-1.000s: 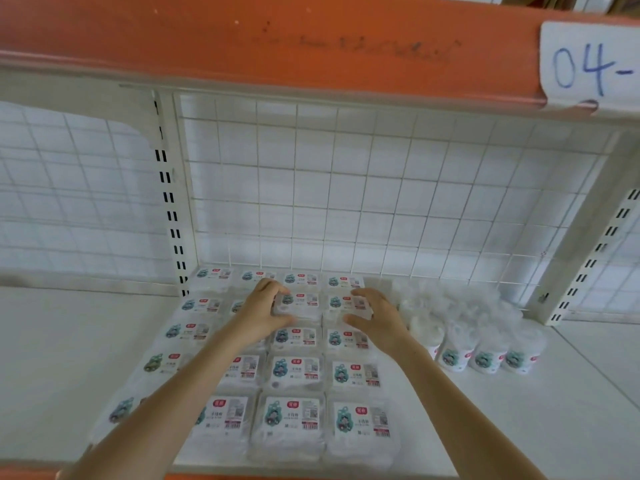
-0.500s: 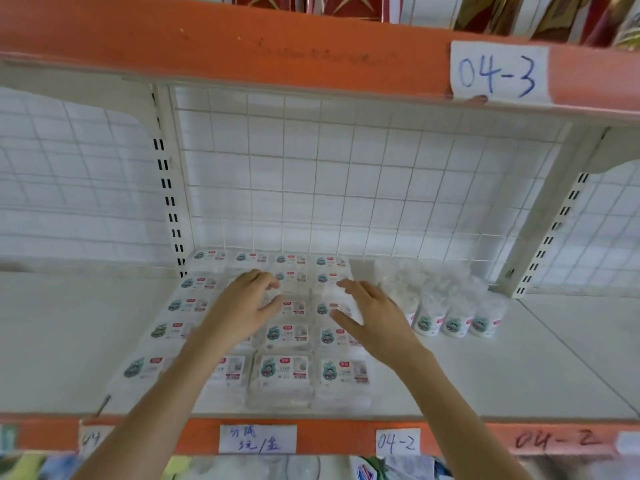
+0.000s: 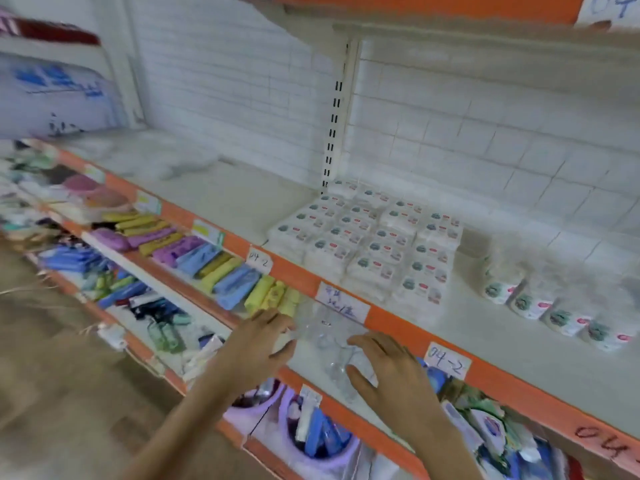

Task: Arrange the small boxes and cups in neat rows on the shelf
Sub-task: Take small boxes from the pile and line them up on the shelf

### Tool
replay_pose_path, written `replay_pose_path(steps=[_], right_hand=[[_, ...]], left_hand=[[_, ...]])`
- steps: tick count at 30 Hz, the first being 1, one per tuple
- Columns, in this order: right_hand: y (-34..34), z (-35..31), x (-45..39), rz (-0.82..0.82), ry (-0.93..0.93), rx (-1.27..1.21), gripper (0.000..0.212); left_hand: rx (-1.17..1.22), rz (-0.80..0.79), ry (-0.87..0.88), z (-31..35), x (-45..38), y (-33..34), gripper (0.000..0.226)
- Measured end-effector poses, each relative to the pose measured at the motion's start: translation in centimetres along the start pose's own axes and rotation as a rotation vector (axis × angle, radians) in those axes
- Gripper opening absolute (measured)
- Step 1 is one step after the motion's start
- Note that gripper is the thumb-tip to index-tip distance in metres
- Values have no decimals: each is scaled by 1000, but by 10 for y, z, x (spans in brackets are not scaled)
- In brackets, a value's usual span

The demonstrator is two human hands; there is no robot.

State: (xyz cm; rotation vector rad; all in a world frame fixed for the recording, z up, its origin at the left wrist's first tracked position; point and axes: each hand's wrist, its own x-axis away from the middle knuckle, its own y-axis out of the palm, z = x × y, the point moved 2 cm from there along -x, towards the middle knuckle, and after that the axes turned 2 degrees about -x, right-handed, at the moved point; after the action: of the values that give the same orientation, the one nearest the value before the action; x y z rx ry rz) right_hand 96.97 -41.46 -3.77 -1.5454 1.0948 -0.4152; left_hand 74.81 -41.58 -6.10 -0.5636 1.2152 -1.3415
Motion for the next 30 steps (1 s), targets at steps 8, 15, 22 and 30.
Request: replay_pose_path(steps=[8,15,22,30], right_hand=[[62,-80,-6,-231,-193,-102,51],[104,-155,-49,-296,-374,-222,47],[154,-246,-127,-310,-470,-226,34],[206,-341,-214,-326,-409,-226,36]], left_hand=[[-63,48,-461,-47,135,-33,22],[-75,116,-665,-91,193,-78,63],[-118,194,-731,-187,224,-129,29],[-94,167,-732,-309,244,-179,28]])
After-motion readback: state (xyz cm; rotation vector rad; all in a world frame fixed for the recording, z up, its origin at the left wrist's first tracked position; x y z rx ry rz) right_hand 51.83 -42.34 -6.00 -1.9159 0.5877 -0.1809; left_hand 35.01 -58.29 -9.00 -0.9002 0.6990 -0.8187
